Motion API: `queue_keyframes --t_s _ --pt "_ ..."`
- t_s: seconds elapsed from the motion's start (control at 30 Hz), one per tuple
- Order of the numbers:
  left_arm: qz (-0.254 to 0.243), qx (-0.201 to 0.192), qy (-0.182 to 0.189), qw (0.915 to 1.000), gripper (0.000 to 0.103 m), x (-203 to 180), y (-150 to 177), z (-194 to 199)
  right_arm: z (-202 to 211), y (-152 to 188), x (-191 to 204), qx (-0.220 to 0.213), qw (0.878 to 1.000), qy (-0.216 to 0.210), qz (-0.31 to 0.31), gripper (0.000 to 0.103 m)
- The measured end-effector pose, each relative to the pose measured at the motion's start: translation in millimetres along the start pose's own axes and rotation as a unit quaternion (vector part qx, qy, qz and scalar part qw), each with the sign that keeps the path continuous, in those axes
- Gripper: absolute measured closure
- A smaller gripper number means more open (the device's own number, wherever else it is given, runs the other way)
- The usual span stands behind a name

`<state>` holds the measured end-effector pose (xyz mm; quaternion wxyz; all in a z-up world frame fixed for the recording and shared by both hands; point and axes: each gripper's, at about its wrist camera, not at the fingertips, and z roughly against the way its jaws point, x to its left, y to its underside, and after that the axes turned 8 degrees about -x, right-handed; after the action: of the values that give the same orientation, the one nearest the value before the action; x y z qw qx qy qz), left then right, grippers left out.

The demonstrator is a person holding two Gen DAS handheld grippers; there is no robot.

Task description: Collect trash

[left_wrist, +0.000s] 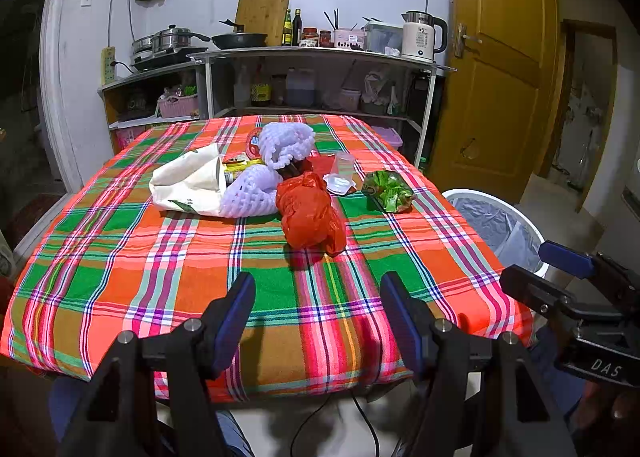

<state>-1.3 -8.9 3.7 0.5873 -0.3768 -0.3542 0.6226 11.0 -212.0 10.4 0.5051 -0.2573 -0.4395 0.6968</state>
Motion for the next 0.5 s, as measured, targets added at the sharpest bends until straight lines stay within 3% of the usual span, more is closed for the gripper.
queue_keyframes --t_s 0.5 --pt "0.002 0.000 0.002 1.0000 0.036 3.0 -1.0 -1.2 -1.3 1.0 2.4 0.003 1.000 0.001 0.001 0.025"
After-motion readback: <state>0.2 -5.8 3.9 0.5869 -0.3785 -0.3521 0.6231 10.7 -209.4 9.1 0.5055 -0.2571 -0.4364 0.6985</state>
